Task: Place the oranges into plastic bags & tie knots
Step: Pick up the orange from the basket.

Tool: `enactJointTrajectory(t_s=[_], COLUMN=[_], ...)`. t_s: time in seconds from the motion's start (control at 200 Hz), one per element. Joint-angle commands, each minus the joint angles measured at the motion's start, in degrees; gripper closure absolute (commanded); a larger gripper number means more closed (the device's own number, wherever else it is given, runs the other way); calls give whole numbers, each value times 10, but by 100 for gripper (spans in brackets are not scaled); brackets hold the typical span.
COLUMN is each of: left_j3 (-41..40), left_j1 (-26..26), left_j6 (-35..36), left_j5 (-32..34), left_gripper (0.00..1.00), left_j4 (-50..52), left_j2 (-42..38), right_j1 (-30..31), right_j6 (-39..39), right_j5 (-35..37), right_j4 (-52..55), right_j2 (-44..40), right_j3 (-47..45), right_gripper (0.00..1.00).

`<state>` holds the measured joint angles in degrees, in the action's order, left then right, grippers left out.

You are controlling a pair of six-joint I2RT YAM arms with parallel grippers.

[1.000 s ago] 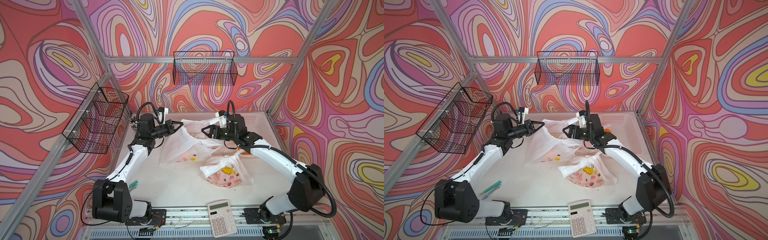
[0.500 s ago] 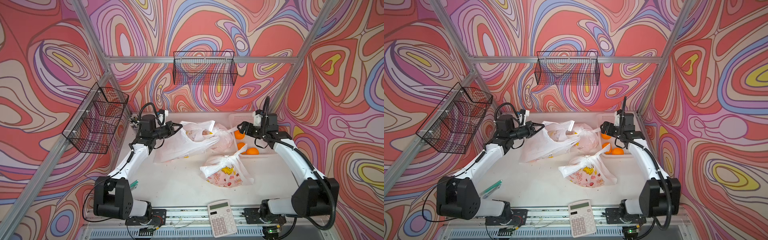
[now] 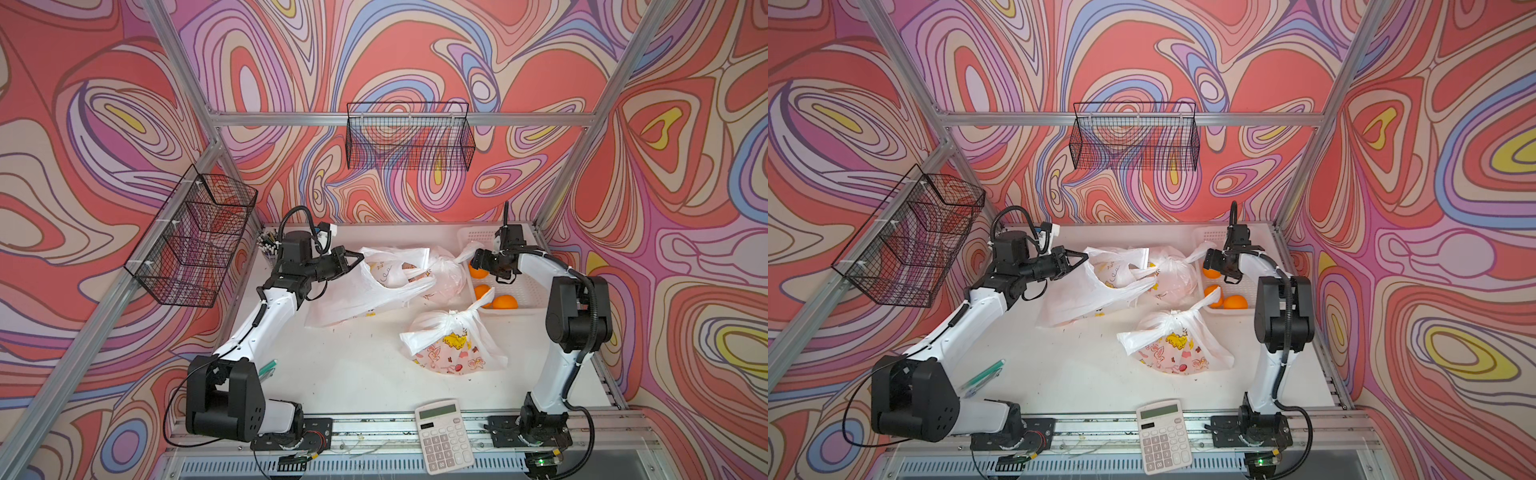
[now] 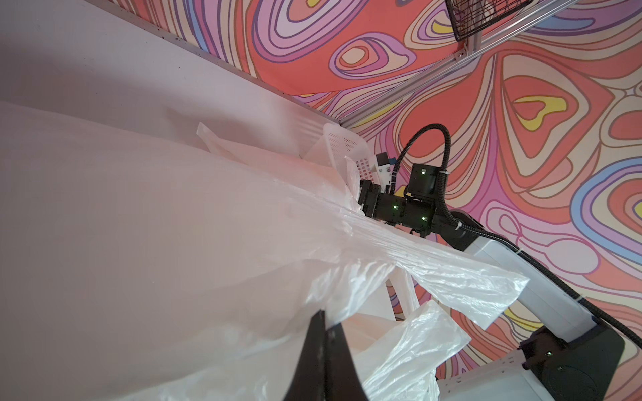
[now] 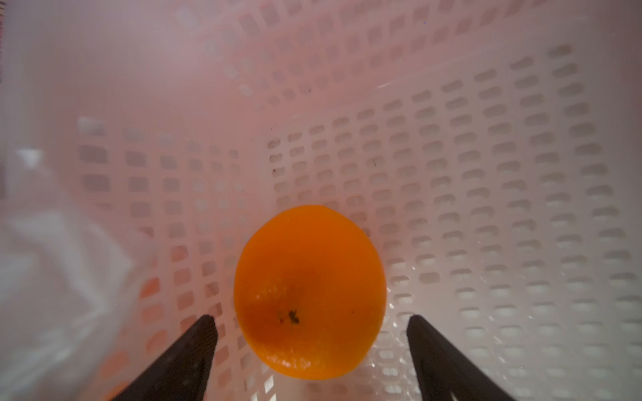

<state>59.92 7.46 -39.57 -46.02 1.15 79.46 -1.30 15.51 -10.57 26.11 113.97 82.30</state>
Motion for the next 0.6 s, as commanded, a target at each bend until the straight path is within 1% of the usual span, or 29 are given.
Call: enactJointTrajectory(t_s=[0.0, 0.1, 0.17, 0.275, 0.366, 0.501, 0.551, 0.596], left_j3=[2, 1, 1, 0, 1, 2, 2, 2], left_j1=[0, 1, 0, 0, 0, 0, 0, 0], left_j6=[8, 10, 12, 10, 10, 11, 12, 14], left_j5=[2, 3, 3, 4, 5, 4, 3, 3], left_gripper=[100, 100, 100, 100, 100, 100, 100, 100], left_j4=[8, 12, 15, 15, 15, 16, 17, 17], left_j2=[-15, -17, -17, -17, -16, -16, -16, -17], right_j1=[2, 2, 2, 2, 2, 0, 1, 1], right_j6=[-7, -8, -7, -1, -3, -16, -16, -15], right_j5=[-8, -3, -6, -8, 9, 55, 58, 45], right_j4=[-8, 1, 2, -3, -7, 16, 24, 30], right_j2=[32, 62, 70, 48, 1, -95, -141, -184], right_j3=[28, 49, 52, 35, 9, -26, -42, -58], right_gripper=[11, 16, 23, 32, 38, 38, 38, 39])
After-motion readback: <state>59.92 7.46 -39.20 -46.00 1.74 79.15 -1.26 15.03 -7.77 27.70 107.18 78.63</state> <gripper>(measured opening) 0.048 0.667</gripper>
